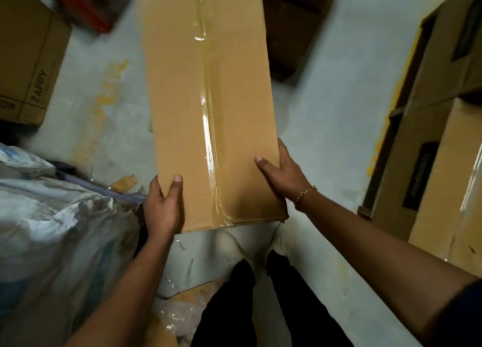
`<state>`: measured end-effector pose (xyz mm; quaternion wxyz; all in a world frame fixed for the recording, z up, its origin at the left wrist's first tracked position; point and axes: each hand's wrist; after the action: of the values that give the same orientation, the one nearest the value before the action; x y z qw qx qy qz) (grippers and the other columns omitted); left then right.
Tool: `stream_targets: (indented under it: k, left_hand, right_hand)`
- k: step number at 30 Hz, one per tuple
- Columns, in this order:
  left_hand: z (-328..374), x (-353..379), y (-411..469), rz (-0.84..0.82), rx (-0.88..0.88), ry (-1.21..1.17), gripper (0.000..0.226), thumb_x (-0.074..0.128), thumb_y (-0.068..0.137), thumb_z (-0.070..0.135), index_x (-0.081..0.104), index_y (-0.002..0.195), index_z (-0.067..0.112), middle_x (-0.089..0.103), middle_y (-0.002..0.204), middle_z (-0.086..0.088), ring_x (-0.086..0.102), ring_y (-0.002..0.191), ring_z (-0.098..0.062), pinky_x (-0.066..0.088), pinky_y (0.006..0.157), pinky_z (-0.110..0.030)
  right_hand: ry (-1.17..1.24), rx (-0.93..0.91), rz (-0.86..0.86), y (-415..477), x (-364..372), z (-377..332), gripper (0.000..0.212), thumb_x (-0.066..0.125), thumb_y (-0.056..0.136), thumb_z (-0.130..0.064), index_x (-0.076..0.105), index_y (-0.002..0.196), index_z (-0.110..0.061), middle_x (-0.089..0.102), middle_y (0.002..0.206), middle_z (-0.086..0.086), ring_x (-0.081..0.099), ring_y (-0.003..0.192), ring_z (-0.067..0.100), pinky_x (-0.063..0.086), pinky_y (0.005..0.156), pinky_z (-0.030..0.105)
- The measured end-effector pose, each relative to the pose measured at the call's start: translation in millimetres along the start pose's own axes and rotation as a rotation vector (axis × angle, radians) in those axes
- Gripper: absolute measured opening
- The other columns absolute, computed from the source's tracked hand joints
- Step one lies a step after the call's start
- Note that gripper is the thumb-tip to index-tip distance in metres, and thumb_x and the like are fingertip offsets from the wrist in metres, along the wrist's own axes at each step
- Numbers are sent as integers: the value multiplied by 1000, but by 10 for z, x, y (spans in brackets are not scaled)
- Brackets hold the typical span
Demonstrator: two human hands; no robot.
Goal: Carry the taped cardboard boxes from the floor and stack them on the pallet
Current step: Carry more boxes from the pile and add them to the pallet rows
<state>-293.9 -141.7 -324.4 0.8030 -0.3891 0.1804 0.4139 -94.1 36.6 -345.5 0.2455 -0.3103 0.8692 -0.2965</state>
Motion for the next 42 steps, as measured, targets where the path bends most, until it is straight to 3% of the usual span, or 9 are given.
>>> stream_targets:
  k: [7,11,15,21,29,37,42]
  left_hand:
    - [6,544,-907,-135,31,17,49,55,102,44,50,144,20,58,125,3,52,110,-17,41,92,-37]
    - [-34,814,-1259,-206,76,52,53,54,101,47,48,146,21,60,136,-5,56,119,-26,46,102,-50]
    - [-85,1006,-1723,-276,145,100,55,53,100,51,47,147,24,60,138,-5,57,122,-29,46,104,-53]
    - [-120,1338,-2501,-346,262,104,54,55,97,59,50,143,30,63,135,-1,60,119,-27,48,104,-52]
    - [-178,2078,-3756,-469,306,81,45,57,101,45,54,142,28,65,127,5,58,109,-17,45,95,-36]
    - [-431,2815,-4803,-502,294,119,45,54,102,47,52,144,30,65,127,5,58,109,-17,46,97,-36]
    - [-619,3273,-5320,-499,264,164,45,52,103,45,51,145,29,65,128,5,59,109,-18,41,91,-32]
  right_hand:
    - [59,81,128,-804,-666,751,71,58,94,-58,25,155,-42,55,144,-9,57,127,20,45,110,44]
    - [121,105,201,-1166,-959,1110,69,59,95,-55,27,154,-42,57,140,-10,58,122,18,47,106,41]
    - [189,110,280,-1668,-1195,1499,70,59,94,-55,27,155,-41,55,142,-11,56,123,16,46,105,40]
    - [265,130,408,-2503,-1656,2059,75,62,90,-60,31,154,-35,51,149,-7,50,132,17,41,112,46]
    - [299,196,546,-3491,-2443,3032,68,61,92,-57,33,152,-42,54,143,-12,53,128,17,43,110,47]
    - [319,238,543,-4039,-3163,4053,68,61,84,-64,39,146,-45,60,130,-14,58,119,16,48,104,47]
    - [334,260,504,-4182,-3501,4699,59,58,95,-56,38,148,-41,58,137,-7,58,121,22,48,104,53]
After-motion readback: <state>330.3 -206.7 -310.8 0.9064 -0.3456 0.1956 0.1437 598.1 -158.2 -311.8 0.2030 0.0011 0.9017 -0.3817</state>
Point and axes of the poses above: each hand's wrist, its own y-axis towards the middle knuckle, its own x-axis out of the palm, z = x × y
